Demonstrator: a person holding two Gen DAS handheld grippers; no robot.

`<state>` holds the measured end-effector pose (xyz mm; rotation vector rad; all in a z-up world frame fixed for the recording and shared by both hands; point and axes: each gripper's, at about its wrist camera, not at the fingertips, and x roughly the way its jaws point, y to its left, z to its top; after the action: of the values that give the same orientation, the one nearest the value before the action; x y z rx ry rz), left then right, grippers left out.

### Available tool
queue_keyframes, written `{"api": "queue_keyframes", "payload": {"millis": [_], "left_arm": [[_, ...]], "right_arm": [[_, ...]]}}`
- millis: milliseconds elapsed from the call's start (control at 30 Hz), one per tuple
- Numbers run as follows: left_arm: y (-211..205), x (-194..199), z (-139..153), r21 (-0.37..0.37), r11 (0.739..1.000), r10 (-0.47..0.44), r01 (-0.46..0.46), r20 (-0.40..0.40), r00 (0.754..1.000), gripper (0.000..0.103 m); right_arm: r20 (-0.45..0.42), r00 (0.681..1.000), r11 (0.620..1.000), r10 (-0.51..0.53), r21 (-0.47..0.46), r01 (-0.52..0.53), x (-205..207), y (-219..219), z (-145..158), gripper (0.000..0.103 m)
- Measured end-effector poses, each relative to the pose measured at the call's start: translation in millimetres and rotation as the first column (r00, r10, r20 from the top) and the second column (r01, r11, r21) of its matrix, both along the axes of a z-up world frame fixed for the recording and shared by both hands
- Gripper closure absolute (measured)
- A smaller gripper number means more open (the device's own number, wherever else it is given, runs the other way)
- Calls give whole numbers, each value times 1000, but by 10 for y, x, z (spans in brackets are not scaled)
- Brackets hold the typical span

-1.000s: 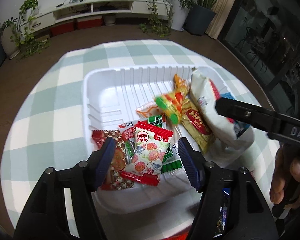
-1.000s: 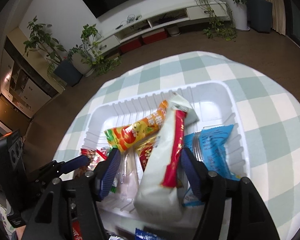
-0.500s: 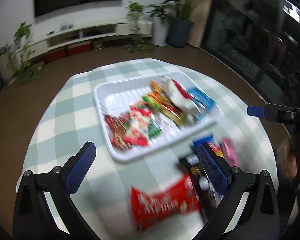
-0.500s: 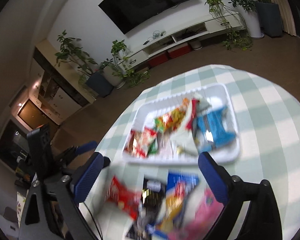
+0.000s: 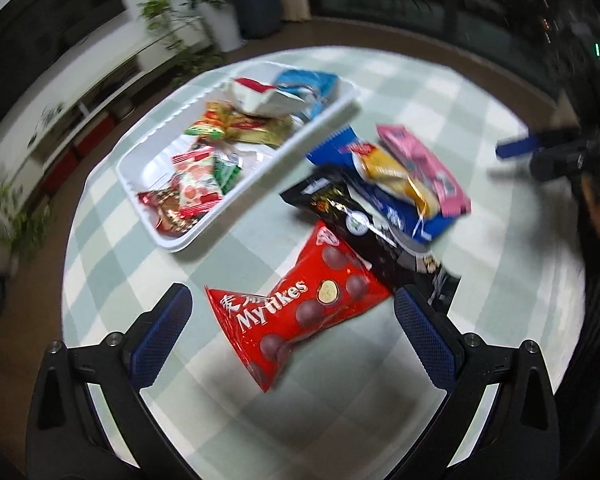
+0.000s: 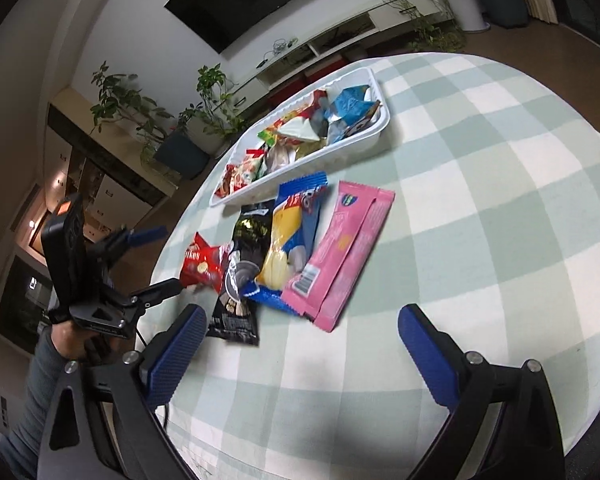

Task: Organize snacks
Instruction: 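Grasp the red Mylikes bag with the left tool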

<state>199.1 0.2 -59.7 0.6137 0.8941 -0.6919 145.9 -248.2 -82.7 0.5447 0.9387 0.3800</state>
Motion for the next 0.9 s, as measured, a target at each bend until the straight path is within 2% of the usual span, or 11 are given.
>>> {"api": "queue_keyframes", "payload": {"millis": [100, 200, 300, 400, 467, 533, 633, 700, 900], "left_arm": [[-118, 75, -112, 102, 993, -59, 59, -4, 998, 0], [-209, 148, -236, 191, 975, -115, 115, -10, 993, 0], [-263, 224, -315, 215, 967, -134, 140, -40, 990, 0], [-291, 279, -394, 218, 963, -140, 157, -88, 986, 2], [-305, 305, -448, 222, 962, -136, 159, -116, 984, 6], [-301, 316, -497, 226, 961, -131, 162, -143, 981, 19], [-262, 341, -521, 199, 968, -119, 156, -188, 975, 33], [-251, 360, -548, 184, 973, -97, 138, -214, 972, 38], [-103, 450, -599, 102, 995, 17, 12, -278, 960, 39]], "right_arm": [[0, 1000, 1000, 14, 1, -14, 22, 24, -20, 4], [-7, 1000, 1000, 20, 1, -20, 5, 34, -49, 4], [-14, 1000, 1000, 18, -1, -18, -2, 23, -73, 4], [-19, 1000, 1000, 19, -3, -19, -1, 21, -97, 4], [-26, 999, 1000, 22, -5, -22, 1, 29, -113, 4], [-30, 999, 1000, 23, -5, -23, -11, 37, -120, 4], [-28, 999, 1000, 25, -10, -25, -13, 40, -127, 4], [-29, 999, 1000, 26, -11, -26, -16, 43, -133, 4], [-31, 999, 1000, 21, -22, -22, -35, 47, -135, 5]]}}
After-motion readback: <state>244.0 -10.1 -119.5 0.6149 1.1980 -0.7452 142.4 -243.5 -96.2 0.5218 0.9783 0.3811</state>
